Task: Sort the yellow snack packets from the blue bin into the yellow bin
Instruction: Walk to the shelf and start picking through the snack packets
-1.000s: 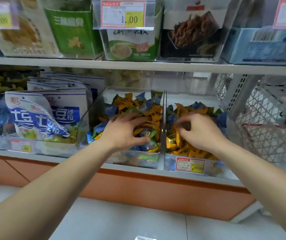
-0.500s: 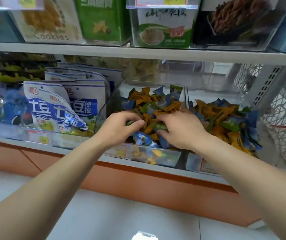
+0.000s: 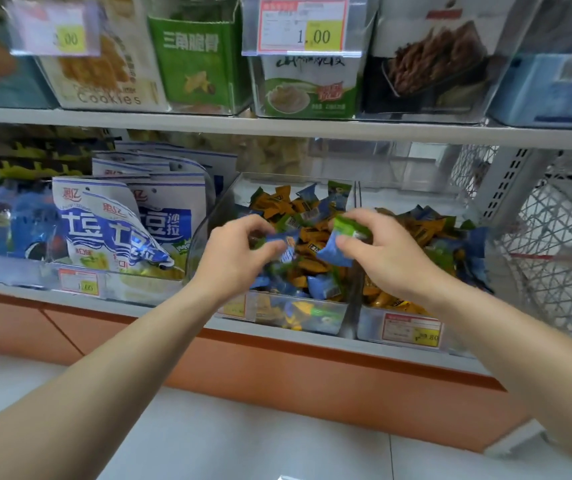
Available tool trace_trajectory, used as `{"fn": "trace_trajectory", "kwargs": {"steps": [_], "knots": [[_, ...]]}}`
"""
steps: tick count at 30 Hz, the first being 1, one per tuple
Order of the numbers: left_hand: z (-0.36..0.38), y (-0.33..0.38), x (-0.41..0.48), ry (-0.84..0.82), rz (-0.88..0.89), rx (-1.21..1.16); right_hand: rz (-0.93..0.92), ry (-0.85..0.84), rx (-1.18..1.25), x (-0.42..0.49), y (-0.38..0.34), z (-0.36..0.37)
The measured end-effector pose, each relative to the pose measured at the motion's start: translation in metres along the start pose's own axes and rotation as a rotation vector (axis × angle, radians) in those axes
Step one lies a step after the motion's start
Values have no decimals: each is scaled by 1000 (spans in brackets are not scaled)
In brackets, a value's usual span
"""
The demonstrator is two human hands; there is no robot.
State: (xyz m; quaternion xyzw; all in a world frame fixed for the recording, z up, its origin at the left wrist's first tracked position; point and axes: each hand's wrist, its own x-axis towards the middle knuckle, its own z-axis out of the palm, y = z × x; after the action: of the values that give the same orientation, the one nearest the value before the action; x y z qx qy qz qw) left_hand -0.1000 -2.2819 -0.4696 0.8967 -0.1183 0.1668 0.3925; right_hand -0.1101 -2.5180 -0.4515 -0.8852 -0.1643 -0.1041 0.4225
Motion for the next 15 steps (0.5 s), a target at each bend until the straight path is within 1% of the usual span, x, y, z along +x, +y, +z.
{"fn": "trace_trajectory", "kwargs": {"steps": [2, 3, 6, 8, 10, 12, 15], "knots": [[-2, 10, 4, 85, -75, -167, 56, -13, 122, -9, -1, 1], [0, 16, 5, 98, -115, -286, 89, -13, 207, -13, -1, 1], [13, 41, 1, 54, -229, -612, 183, -5, 506, -25, -3, 1], [25, 56, -2, 5, -282, -753, 209, 25, 638, -29, -3, -3], [37, 67, -3, 0, -294, -796, 221, 58, 695, -30, -3, -7], [46, 76, -5, 14, -297, -820, 235, 74, 694, -32, -1, -11], [57, 85, -6, 16, -312, -797, 284, 38, 768, -37, 0, -14]]}}
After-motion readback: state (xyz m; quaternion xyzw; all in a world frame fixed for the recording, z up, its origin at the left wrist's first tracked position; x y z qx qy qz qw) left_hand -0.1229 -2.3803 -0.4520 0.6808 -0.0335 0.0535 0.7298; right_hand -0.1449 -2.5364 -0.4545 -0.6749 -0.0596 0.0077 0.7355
